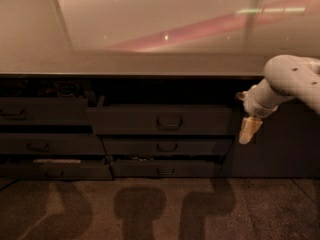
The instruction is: Open top drawer
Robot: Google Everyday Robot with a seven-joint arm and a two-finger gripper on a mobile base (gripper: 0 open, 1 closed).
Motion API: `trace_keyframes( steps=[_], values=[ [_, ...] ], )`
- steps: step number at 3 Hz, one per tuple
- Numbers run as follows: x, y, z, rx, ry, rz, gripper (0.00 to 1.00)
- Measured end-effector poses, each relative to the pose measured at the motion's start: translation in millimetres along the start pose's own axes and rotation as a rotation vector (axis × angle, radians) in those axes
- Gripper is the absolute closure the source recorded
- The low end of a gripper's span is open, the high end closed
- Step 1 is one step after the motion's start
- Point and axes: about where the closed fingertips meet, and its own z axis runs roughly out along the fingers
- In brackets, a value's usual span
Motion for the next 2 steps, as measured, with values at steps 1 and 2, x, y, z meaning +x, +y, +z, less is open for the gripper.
trace_keyframes(
  steps=[1,2],
  values=[
    [5.6,5.3,27.5,-0.065,0.027,-0.006,0.00],
    [5.5,6.0,28.9,-0.069,0.028,-0.006,0.00]
  ],
)
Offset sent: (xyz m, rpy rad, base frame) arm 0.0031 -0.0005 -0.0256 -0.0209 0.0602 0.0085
